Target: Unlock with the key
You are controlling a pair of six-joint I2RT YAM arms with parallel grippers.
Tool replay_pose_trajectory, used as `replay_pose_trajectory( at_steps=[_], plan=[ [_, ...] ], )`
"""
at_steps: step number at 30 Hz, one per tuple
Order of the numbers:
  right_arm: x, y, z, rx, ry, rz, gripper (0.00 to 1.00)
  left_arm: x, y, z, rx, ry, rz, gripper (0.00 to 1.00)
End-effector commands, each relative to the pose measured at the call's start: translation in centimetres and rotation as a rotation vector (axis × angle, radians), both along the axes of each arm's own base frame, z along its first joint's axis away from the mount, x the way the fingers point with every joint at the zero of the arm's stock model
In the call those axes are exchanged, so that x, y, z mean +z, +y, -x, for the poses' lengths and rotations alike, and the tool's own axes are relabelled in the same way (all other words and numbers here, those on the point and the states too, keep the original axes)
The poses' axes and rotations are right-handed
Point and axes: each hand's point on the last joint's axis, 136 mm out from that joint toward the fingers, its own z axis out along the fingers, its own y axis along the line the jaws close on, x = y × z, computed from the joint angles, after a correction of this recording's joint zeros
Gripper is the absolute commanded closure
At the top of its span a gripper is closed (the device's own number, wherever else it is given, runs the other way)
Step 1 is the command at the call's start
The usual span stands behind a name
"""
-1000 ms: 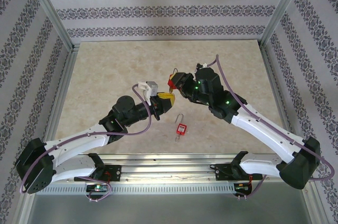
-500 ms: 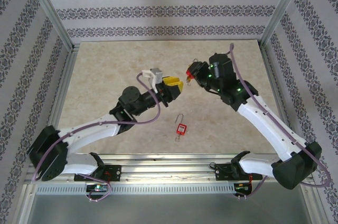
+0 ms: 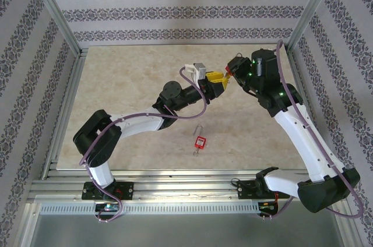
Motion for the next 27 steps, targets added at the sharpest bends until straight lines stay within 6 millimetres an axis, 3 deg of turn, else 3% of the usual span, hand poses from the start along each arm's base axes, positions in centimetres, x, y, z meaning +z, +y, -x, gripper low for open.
replay_pose_trajectory(
  at_steps=[1, 6, 13, 23, 27],
  plan=[
    [1.7, 0.0, 0.2, 0.012, -0.042, -0.014, 1.00, 2.6, 0.9, 0.0, -0.007, -0.057, 0.080, 0.67],
    [1.4, 0.4, 0.8, 0.021, -0.040, -0.025, 1.00, 1.9, 1.7, -0.6, -0.001, -0.020, 0.091, 0.79],
    [0.8, 1.0, 0.8, 0.033, -0.027, -0.016, 1.00, 2.4, 0.3, 1.1, -0.093, -0.016, 0.074, 0.82],
    [0.4, 1.7, 0.9, 0.053, -0.014, -0.012, 1.00, 2.0, -0.4, 0.5, -0.062, -0.023, -0.033, 0.90],
    [-0.1, 1.9, 0.9, 0.052, -0.004, -0.017, 1.00, 2.0, -1.6, 1.0, -0.088, -0.041, -0.083, 0.96]
  ],
)
